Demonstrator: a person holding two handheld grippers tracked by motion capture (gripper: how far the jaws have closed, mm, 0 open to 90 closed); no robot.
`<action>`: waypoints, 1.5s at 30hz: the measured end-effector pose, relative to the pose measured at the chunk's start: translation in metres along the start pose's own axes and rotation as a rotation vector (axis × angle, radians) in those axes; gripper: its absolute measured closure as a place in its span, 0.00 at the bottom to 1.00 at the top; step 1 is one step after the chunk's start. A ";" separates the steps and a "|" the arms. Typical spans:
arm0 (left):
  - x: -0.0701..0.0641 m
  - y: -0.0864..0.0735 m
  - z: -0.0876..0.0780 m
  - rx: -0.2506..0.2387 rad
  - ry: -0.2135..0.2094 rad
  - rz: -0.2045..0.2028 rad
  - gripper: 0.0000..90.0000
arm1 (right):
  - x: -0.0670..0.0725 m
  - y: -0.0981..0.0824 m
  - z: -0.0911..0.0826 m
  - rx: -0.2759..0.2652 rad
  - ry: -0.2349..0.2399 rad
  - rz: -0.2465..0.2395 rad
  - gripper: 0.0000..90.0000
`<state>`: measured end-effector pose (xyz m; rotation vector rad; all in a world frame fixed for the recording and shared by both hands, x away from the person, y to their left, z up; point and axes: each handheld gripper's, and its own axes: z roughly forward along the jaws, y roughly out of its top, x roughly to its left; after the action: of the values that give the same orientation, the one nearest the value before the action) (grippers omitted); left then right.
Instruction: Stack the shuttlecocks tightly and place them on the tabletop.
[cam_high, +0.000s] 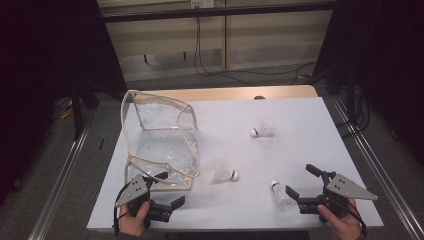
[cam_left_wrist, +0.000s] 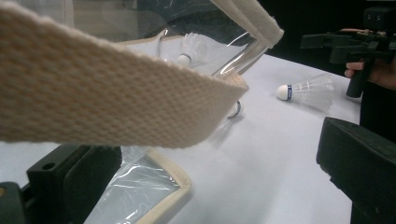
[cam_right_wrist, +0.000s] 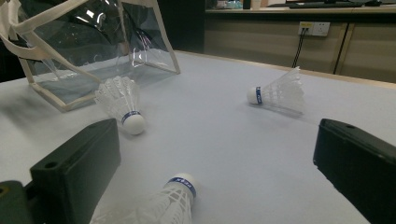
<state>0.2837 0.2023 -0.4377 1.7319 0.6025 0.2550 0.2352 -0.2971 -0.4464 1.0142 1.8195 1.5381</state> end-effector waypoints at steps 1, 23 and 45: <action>-0.001 0.000 0.000 0.001 -0.001 0.001 0.00 | 0.000 0.000 0.000 -0.003 0.001 0.001 0.00; -0.017 0.001 0.010 0.011 -0.019 0.013 0.00 | 0.002 0.002 0.004 -0.007 0.022 -0.003 0.00; -0.037 0.003 0.031 0.049 -0.081 0.024 0.00 | 0.001 0.003 0.005 -0.014 0.030 -0.012 0.00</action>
<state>0.2683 0.1571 -0.4372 1.7886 0.5322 0.1873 0.2392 -0.2933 -0.4443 0.9775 1.8293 1.5645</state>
